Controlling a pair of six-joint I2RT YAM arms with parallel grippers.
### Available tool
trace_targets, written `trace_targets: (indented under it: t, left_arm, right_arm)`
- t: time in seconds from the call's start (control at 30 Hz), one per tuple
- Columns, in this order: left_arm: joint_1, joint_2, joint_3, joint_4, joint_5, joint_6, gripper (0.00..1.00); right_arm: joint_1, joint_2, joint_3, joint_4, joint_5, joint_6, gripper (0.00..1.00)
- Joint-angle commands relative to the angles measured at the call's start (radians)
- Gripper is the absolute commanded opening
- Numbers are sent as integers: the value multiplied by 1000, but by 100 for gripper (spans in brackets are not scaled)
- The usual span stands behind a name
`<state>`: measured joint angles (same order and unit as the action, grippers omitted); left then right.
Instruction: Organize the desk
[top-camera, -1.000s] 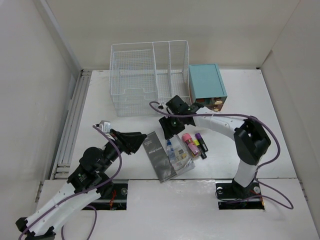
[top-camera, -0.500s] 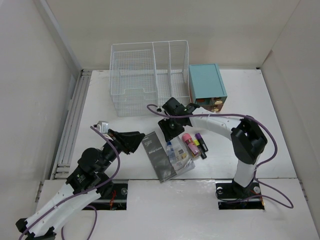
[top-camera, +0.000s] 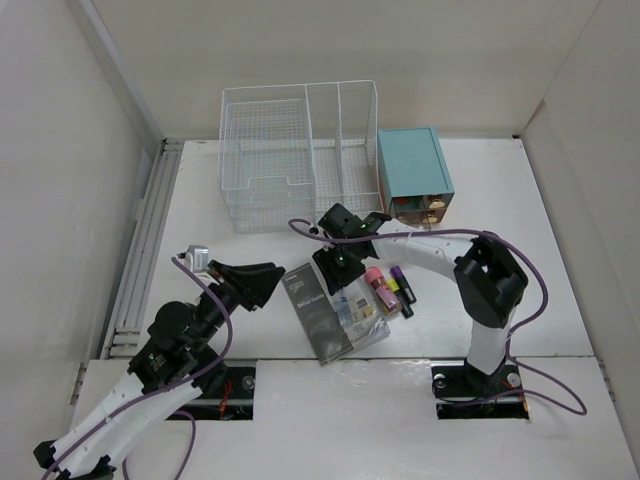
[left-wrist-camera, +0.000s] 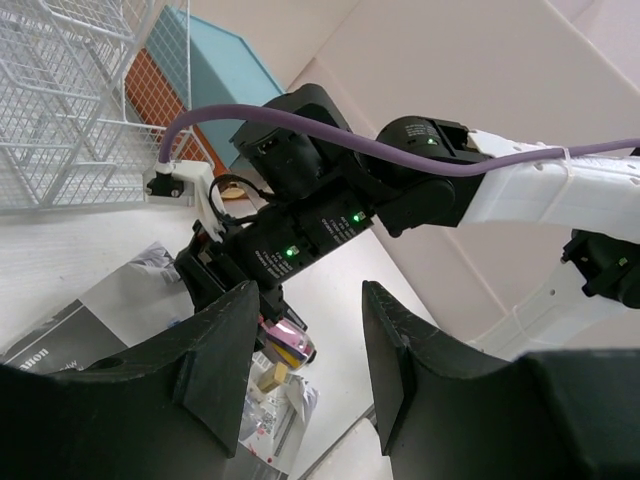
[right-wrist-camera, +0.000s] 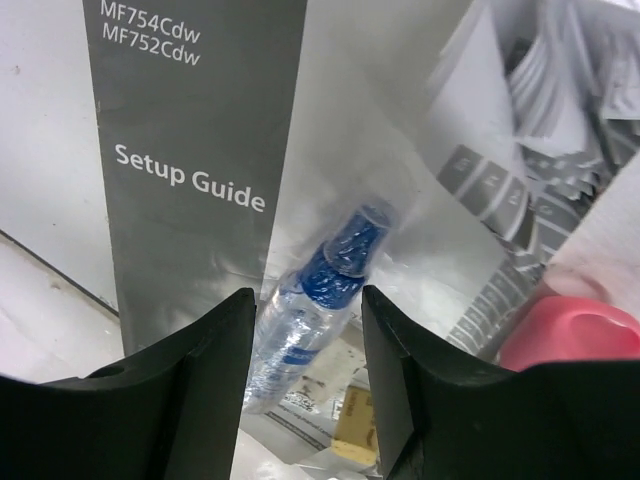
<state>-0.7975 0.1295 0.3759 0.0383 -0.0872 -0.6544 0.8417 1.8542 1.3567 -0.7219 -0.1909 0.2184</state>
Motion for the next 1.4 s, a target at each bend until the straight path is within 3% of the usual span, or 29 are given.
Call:
trace_targets:
  t: [0.0,0.17,0.87,1.23,1.27,1.37]
  left_arm:
    - [-5,-16,-2,15,-6,2,42]
    - [-5,-25,-2,15,-16,2,42]
    - [-5,-119,-20,-31,-25,12,41]
    - [-5,-108,-29,-12,-25,12,40]
    - [-5,-108,-29,-12,-25,12,40]
    - [-5,-99,-29,-3,-16,12,40]
  right_arm:
    - [16,13,-1,3,-33,26,52]
    - [27,33,-25,21,-31,35,52]
    - [151,117,-22,21,251,44,47]
    - [151,17,-41,39,292,-37,13]
    - [151,-9,-13,39,292,-94,6]
    - [151,-50,30,30,262,-224,0]
